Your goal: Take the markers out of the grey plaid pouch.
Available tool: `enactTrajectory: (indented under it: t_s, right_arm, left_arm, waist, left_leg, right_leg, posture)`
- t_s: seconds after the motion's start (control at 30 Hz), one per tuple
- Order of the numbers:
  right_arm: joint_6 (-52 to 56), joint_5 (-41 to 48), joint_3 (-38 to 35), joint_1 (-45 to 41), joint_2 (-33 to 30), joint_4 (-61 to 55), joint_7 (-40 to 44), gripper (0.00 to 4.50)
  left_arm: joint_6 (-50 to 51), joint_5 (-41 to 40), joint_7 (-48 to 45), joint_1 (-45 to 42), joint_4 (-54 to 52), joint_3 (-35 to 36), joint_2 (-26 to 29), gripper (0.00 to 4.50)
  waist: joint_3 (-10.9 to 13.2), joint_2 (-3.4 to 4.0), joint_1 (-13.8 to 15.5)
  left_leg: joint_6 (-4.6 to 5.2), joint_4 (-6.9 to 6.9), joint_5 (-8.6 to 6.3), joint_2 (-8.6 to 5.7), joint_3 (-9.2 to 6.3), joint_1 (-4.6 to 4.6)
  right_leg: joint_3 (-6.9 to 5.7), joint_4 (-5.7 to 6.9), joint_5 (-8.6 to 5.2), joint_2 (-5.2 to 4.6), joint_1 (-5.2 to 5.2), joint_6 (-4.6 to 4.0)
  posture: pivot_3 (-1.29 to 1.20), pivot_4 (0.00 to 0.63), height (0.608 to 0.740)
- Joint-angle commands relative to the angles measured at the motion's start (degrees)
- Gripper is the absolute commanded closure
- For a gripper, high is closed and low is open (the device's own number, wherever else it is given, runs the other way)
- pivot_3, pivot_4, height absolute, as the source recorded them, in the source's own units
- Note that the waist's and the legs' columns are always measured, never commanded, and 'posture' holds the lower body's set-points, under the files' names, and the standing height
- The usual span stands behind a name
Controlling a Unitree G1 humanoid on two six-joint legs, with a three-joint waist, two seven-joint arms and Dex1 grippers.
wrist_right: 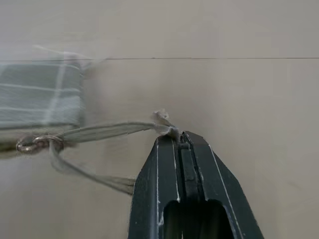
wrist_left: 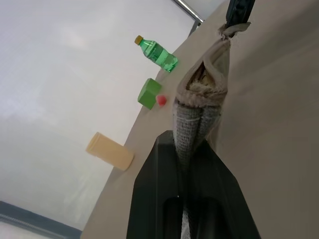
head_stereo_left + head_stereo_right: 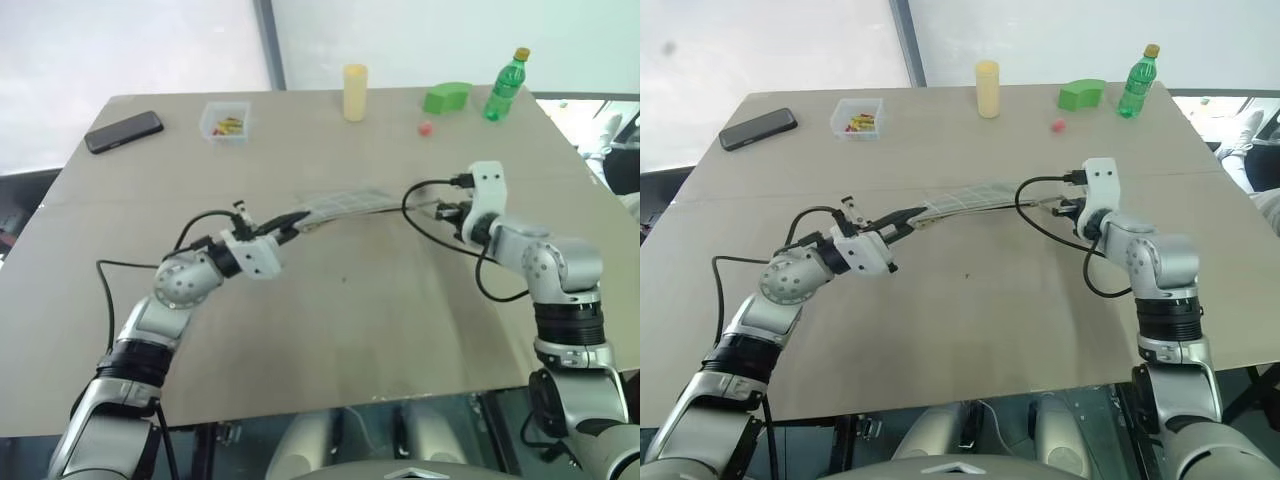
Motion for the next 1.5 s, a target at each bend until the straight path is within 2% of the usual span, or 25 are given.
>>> enactTrajectory:
  t_s: [0.03, 0.17, 0.27, 0.37, 0.43, 0.47, 0.67, 0.77, 0.87, 1.03, 1.2, 1.37, 1.5]
  right_arm:
    - [0.8, -3.4, -1.3, 0.6, -2.4, -2.0, -1.7, 4.46]
    - [-4.8, -5.5, 0.0, 1.5, -2.3, -4.2, -0.8, 4.46]
    - [-5.2, -3.6, 2.4, 3.5, -4.0, -8.9, 5.1, 4.46]
    - [-4.1, -2.0, 4.9, 6.3, -6.9, -15.9, 10.0, 3.55]
    - [-3.0, -0.7, 5.3, 8.6, -8.9, -21.4, 12.2, 2.82]
    - [-2.3, -0.2, 4.8, 9.8, -9.7, -23.9, 12.7, 2.29]
    - [2.7, 6.7, -1.3, 14.4, -12.8, -34.8, 16.2, 2.29]
    - [6.0, 11.4, -4.2, 11.9, -8.6, -36.0, 14.3, 3.09]
    - [7.3, 12.4, -1.7, 8.9, -3.6, -35.5, 11.8, 4.44]
    - [4.1, 7.4, 6.2, 6.3, 2.0, -29.1, 8.6, 4.44]
    - [-0.8, 2.7, 9.9, 5.3, 4.5, -21.5, 8.3, 4.44]
    - [-3.1, 0.0, 14.0, 4.7, 4.6, -17.7, 10.8, 4.44]
    - [-8.4, -6.8, 22.3, 2.7, 0.9, -13.8, 14.6, 4.44]
  left_arm:
    - [-1.6, -3.3, -1.0, -1.7, 1.9, 3.1, 1.1, 4.50]
    - [-2.0, -5.8, -3.9, -2.8, 5.1, 2.8, 0.4, 4.50]
    - [-1.5, -8.8, -6.8, -4.0, 7.1, 2.4, -0.8, 4.50]
    - [-1.1, -13.4, -11.6, -5.5, 9.6, 2.0, -2.5, 4.50]
    - [-1.3, -15.0, -14.2, -6.8, 11.8, 2.0, -3.4, 4.50]
    - [-1.6, -15.5, -15.6, -7.3, 12.8, 2.0, -3.7, 4.50]
    - [-2.6, -16.0, -20.2, -9.3, 16.3, 2.1, -5.2, 4.50]
    - [-3.0, -15.6, -20.9, -9.7, 17.2, 2.2, -6.1, 4.50]
    - [-3.2, -15.4, -21.4, -9.9, 17.4, 2.1, -7.0, 4.50]
    - [-2.4, -15.4, -21.7, -10.2, 16.6, 2.2, -8.2, 4.50]
    - [-0.2, -15.6, -21.1, -9.5, 13.1, 2.5, -8.5, 4.50]
    - [2.4, -16.0, -20.9, -8.0, 9.1, 2.9, -8.4, 4.50]
    - [10.5, -18.9, -22.3, -6.6, 4.7, 2.7, -8.9, 4.50]
  waist:
    - [0.0, 0.00, 0.0]
    - [0.0, 0.00, -0.1]
    - [0.0, 0.00, 0.2]
    - [0.0, -0.01, 0.1]
    - [0.0, 0.00, 0.1]
    - [0.0, 0.00, 0.0]
    - [0.0, -0.02, 0.0]
    - [0.0, -0.05, -0.1]
    - [0.0, -0.06, 0.0]
    - [0.0, -0.07, 0.1]
    - [0.0, -0.08, 0.1]
    - [0.0, -0.07, -0.1]
    - [0.0, -0.07, -0.2]
  left_leg:
    - [0.00, 0.00, 0.00, 0.00, 0.00, 0.00]
    - [0.01, 0.00, 0.00, 0.00, 0.00, 0.00]
    - [0.01, 0.00, 0.00, 0.00, 0.00, -0.01]
    - [0.05, 0.02, -0.02, -0.02, 0.00, -0.02]
    - [0.07, 0.03, -0.03, -0.01, 0.00, -0.02]
    - [0.07, 0.03, -0.04, -0.01, 0.00, -0.02]
    - [0.09, 0.05, -0.05, 0.03, -0.01, 0.00]
    - [0.10, 0.10, -0.05, 0.04, -0.01, 0.01]
    - [0.09, 0.10, -0.05, 0.07, -0.04, 0.04]
    - [0.08, 0.10, -0.04, 0.02, -0.07, 0.00]
    - [-0.04, 0.15, 0.04, -0.07, -0.04, -0.01]
    - [-0.04, 0.13, 0.03, -0.02, -0.04, 0.00]
    - [-0.02, 0.13, 0.02, -0.01, -0.04, 0.01]
  right_leg:
    - [0.00, 0.00, 0.00, 0.00, 0.00, 0.00]
    - [0.00, 0.00, 0.00, 0.00, -0.01, 0.00]
    - [-0.03, 0.00, 0.00, 0.01, 0.00, 0.00]
    - [-0.04, -0.05, 0.00, -0.01, 0.02, 0.00]
    - [-0.04, -0.06, 0.00, -0.03, 0.03, 0.00]
    - [-0.05, -0.05, 0.00, -0.03, 0.03, 0.01]
    - [-0.04, -0.04, 0.00, 0.00, 0.06, 0.01]
    - [-0.04, -0.02, 0.00, 0.00, 0.09, 0.01]
    - [-0.01, 0.03, 0.00, 0.01, 0.08, 0.01]
    - [-0.01, 0.01, 0.00, -0.01, 0.07, 0.00]
    - [-0.03, 0.02, 0.00, -0.01, 0.07, 0.01]
    - [-0.03, 0.03, 0.00, 0.02, 0.04, 0.00]
    - [-0.04, 0.04, 0.00, 0.11, 0.04, 0.01]
  posture:
    - [0.00, 0.150, 0.740]
    - [0.00, 0.150, 0.740]
    - [0.00, 0.150, 0.740]
    - [0.00, 0.150, 0.740]
    - [0.00, 0.150, 0.740]
    - [0.00, 0.150, 0.740]
    - [0.00, 0.150, 0.740]
    - [0.00, 0.150, 0.740]
    - [0.00, 0.150, 0.740]
    - [0.00, 0.150, 0.740]
    - [0.00, 0.150, 0.740]
    - [0.00, 0.150, 0.740]
    - [0.00, 0.150, 0.740]
